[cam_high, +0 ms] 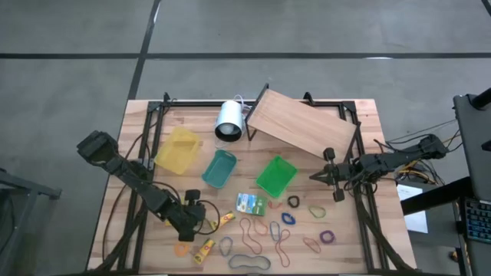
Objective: Pick & Place Office Desk Supplies
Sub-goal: Put the left green rubber band into the green bin
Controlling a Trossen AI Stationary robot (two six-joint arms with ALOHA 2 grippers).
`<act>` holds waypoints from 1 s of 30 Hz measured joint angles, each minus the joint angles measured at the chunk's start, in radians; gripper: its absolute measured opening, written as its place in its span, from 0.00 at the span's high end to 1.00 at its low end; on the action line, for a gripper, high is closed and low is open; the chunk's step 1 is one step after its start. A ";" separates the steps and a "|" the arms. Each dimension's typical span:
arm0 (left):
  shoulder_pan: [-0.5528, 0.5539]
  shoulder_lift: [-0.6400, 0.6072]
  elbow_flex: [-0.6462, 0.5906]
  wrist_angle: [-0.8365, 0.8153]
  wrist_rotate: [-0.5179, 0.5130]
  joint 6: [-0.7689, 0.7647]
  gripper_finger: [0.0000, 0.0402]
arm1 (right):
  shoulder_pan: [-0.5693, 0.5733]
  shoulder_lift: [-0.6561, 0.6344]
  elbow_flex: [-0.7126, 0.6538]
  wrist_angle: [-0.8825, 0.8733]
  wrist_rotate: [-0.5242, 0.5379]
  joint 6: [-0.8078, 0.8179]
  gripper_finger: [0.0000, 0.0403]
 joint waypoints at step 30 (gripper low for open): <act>0.020 -0.385 0.007 -0.002 -0.574 0.232 0.99 | 0.000 0.000 0.000 0.000 0.000 0.000 0.98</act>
